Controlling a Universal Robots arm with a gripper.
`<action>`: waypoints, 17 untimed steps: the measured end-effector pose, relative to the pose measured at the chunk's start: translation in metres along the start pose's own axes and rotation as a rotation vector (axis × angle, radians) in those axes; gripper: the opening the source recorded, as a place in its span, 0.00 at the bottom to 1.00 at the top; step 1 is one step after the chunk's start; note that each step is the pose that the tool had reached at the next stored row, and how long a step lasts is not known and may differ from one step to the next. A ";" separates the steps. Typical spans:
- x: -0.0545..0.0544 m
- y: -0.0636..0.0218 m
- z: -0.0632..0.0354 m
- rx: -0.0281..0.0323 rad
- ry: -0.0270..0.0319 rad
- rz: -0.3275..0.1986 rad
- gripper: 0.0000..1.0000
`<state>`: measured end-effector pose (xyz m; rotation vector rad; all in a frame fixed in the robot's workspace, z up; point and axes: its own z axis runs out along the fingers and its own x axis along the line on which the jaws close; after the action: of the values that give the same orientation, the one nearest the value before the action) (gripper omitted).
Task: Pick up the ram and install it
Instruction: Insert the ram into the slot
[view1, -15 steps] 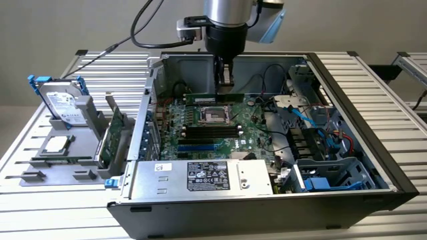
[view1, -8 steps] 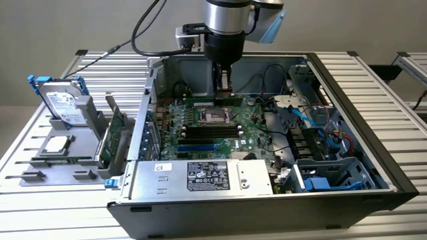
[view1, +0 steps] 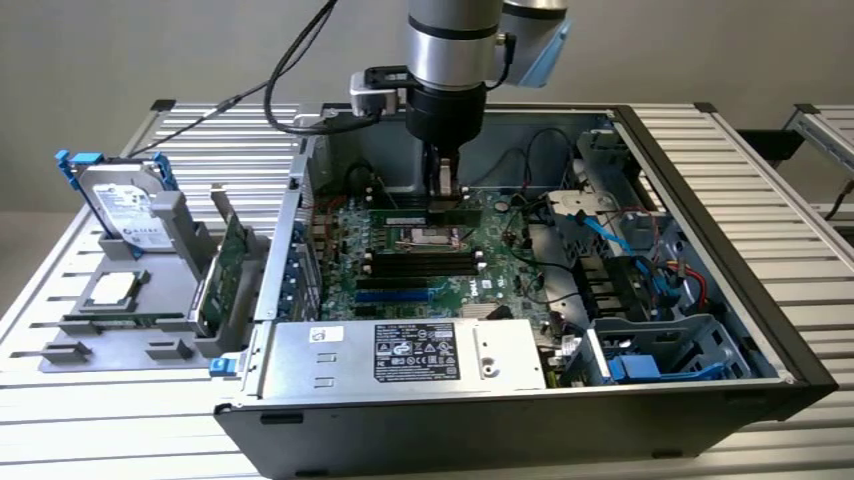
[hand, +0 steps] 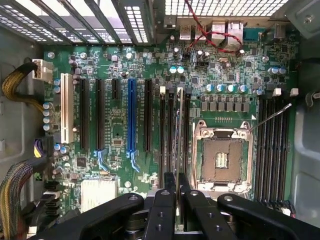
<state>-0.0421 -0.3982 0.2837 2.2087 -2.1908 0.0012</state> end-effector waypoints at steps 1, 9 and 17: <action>0.001 0.0006 0.0018 -0.0001 0.0000 0.002 0.14; 0.005 0.0013 0.0165 -0.0002 -0.0002 0.012 0.14; 0.005 -0.0004 0.0309 -0.0002 -0.0003 0.012 0.14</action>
<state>-0.0423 -0.4037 0.2529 2.1959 -2.2038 0.0010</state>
